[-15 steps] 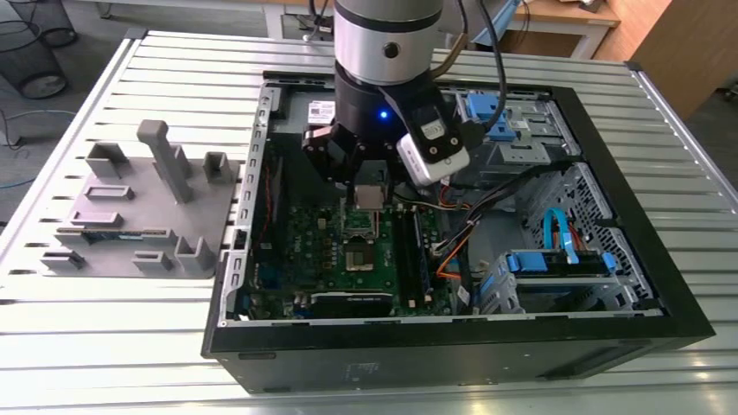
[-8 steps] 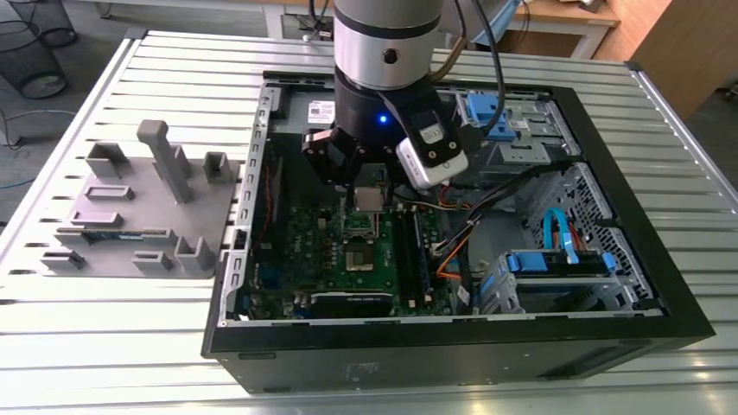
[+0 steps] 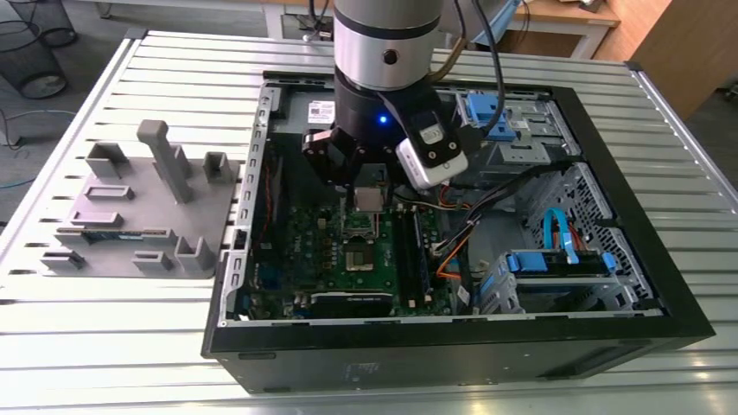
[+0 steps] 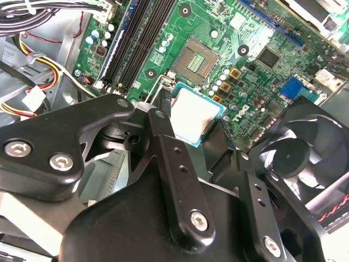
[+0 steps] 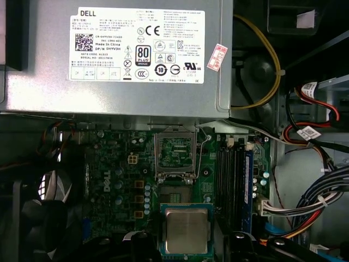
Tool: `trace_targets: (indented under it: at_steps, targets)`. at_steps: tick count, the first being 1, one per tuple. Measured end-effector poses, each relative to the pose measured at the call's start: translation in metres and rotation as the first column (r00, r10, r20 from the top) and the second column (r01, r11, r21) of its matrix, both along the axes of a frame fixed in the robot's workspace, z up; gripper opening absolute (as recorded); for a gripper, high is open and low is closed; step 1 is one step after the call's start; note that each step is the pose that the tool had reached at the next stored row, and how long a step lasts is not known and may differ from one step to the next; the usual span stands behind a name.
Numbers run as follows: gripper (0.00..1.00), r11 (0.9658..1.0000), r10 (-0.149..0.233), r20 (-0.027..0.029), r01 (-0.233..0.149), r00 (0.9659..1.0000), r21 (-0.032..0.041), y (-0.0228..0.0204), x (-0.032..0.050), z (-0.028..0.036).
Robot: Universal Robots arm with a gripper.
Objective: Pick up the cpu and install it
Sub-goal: 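Place the cpu into insertion slot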
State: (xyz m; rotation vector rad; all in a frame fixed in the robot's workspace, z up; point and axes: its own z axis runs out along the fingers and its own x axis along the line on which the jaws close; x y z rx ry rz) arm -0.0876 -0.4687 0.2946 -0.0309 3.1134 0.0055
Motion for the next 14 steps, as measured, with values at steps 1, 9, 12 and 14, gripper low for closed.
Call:
trace_targets:
  at_steps: [1, 9, 12, 14]
  targets:
    - [0.47, 1.0000, 0.000, -0.0001, 0.000, 1.0000, -0.0002, -0.0001, -0.0001, -0.0006]
    - [0.47, 1.0000, 0.000, -0.0013, 0.000, 1.0000, -0.0005, -0.0018, 0.0000, -0.0100]
    - [0.47, 1.0000, 0.000, -0.0028, 0.000, 1.0000, -0.0004, -0.0023, -0.0001, -0.0143]
    - [0.47, 1.0000, 0.000, -0.0035, 0.000, 1.0000, -0.0004, -0.0028, -0.0002, -0.0171]
